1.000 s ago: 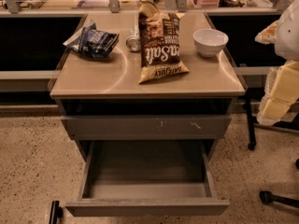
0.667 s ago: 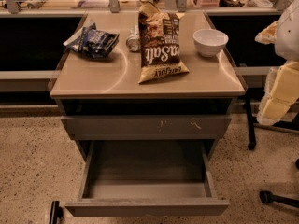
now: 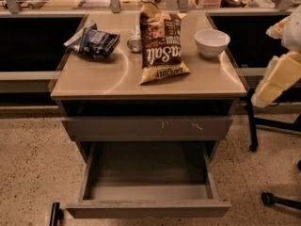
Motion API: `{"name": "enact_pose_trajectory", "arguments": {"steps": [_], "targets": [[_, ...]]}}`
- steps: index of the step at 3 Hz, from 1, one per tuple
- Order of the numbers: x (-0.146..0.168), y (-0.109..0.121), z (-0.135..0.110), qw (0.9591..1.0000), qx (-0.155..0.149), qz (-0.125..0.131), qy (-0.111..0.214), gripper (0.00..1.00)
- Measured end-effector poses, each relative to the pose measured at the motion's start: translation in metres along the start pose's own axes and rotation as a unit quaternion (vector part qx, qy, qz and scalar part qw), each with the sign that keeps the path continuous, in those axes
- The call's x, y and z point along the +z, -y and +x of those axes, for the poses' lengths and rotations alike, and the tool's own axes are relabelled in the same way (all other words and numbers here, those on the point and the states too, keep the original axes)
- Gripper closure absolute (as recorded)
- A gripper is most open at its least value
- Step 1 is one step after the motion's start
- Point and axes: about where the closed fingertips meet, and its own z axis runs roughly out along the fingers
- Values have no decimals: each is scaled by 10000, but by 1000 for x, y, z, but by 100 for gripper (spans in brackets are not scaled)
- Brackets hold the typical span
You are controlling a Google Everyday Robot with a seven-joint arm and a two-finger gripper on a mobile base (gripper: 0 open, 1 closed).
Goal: Place brown chip bag into middle drawer
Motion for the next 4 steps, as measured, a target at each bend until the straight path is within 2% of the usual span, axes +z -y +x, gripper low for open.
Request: {"name": "enact_pose_trajectory", "arguments": {"steps": [1,2,3,4], "targets": [[17,47,-15,9957,413,403,731,0],[19,56,-20,9942,423,533,837,0],[19,56,-20,9942,424,533,838,0],[22,61,-16,9889,797,681,1051,0]]}}
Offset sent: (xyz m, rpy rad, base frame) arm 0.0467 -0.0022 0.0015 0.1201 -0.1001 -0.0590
